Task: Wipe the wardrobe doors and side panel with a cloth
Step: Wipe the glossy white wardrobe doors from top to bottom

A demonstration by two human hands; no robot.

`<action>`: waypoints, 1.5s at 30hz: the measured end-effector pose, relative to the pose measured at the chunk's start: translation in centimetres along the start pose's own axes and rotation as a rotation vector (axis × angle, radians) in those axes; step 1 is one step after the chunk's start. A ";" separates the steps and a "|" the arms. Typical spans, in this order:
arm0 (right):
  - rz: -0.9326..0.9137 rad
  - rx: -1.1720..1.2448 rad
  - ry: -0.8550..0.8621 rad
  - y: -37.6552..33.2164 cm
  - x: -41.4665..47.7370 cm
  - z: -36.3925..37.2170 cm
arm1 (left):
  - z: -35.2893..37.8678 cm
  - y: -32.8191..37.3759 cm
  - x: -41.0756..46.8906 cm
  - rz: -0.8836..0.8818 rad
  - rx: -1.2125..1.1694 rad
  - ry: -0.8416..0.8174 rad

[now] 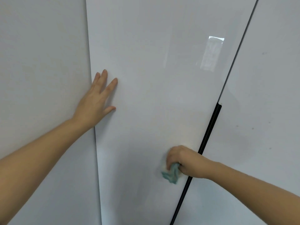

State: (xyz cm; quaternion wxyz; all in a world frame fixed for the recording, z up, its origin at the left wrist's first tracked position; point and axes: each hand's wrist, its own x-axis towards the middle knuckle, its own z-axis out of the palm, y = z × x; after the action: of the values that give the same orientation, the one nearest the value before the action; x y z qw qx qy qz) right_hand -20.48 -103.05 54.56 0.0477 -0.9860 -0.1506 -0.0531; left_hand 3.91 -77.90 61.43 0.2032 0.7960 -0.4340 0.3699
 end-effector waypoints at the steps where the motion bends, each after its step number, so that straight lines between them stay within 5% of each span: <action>1: 0.089 0.195 0.109 -0.7 0.4 -0.2 | 0.1 0.7 -0.4 -0.004 -0.033 0.019; 6: 0.388 0.851 0.598 -5.2 1.8 -0.9 | 0.7 5.6 -4.2 -0.169 -0.421 0.131; 13: 0.523 1.540 1.024 -8.0 2.9 -1.3 | 0.6 12.1 -8.7 -0.692 -1.018 -0.114; 19: 0.558 1.543 1.197 -9.9 3.0 -1.2 | -0.7 17.0 -9.5 -0.735 -1.276 -0.243; 25: 0.597 1.494 1.195 -10.5 1.7 -1.3 | -0.8 18.2 -8.7 -0.717 -1.152 -0.296; 28: 0.646 1.454 1.182 -10.1 0.9 -1.3 | -1.0 18.3 -8.4 -0.823 -1.302 -0.307; 34: 0.702 1.456 1.104 -10.2 -0.2 -1.2 | -1.0 17.7 -8.1 -1.140 -1.776 -0.155; 45: 0.791 1.294 1.174 -12.4 1.5 0.2 | -1.5 15.3 -8.5 -1.283 -2.012 0.054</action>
State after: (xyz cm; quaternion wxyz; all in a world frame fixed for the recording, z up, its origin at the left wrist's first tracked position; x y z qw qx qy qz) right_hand -22.84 -90.77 55.48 0.6654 -0.5642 0.2412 -0.4253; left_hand -12.56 -80.63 55.93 0.8926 0.3431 -0.0477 -0.2887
